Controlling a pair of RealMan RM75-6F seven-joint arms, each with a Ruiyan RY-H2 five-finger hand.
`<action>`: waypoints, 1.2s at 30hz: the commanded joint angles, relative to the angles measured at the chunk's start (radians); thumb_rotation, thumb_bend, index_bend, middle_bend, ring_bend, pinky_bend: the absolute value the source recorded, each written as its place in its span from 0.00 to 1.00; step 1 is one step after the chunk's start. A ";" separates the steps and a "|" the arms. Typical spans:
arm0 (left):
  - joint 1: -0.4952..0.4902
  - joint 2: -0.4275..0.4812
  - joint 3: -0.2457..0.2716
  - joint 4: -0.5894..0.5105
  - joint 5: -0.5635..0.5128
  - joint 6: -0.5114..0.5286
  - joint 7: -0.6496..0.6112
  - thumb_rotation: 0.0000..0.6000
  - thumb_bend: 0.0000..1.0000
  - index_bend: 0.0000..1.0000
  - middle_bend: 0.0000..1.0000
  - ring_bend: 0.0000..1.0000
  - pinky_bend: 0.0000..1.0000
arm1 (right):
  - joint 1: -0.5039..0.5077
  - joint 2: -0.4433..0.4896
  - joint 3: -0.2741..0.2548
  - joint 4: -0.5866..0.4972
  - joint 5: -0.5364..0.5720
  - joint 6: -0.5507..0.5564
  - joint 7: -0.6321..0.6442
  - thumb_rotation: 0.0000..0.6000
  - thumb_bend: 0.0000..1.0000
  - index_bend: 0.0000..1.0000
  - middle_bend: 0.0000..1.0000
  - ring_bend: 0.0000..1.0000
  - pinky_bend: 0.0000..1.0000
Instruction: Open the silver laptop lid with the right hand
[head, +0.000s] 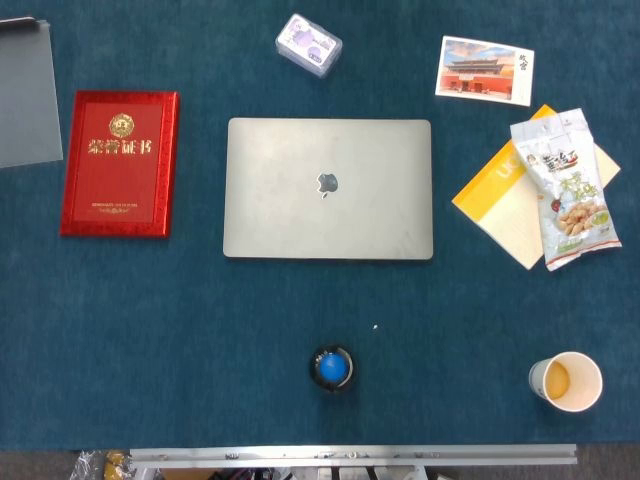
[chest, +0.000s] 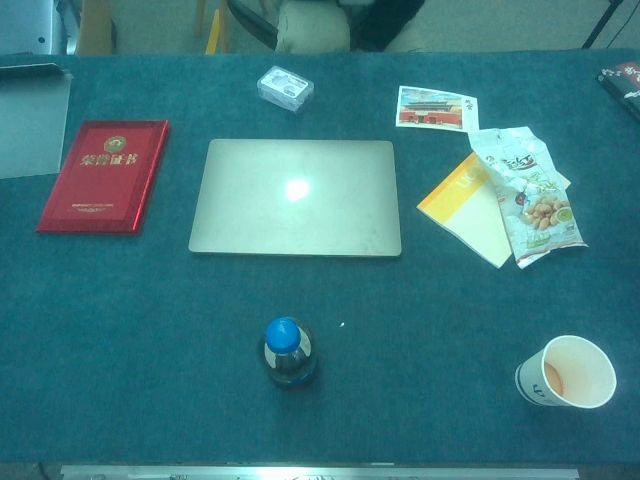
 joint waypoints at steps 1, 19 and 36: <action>-0.002 -0.001 0.001 0.001 0.001 -0.005 0.001 1.00 0.42 0.15 0.04 0.00 0.00 | 0.001 -0.002 0.000 0.002 0.003 -0.003 -0.001 1.00 0.24 0.00 0.07 0.00 0.02; -0.001 0.008 0.006 -0.039 0.012 -0.001 0.038 1.00 0.42 0.15 0.04 0.00 0.00 | 0.018 0.014 -0.005 0.004 -0.012 -0.042 0.032 1.00 0.24 0.00 0.07 0.00 0.02; 0.028 0.036 0.034 -0.077 0.046 0.029 0.053 1.00 0.42 0.15 0.04 0.00 0.00 | 0.121 0.067 -0.020 -0.103 -0.076 -0.201 0.014 1.00 0.09 0.00 0.07 0.00 0.02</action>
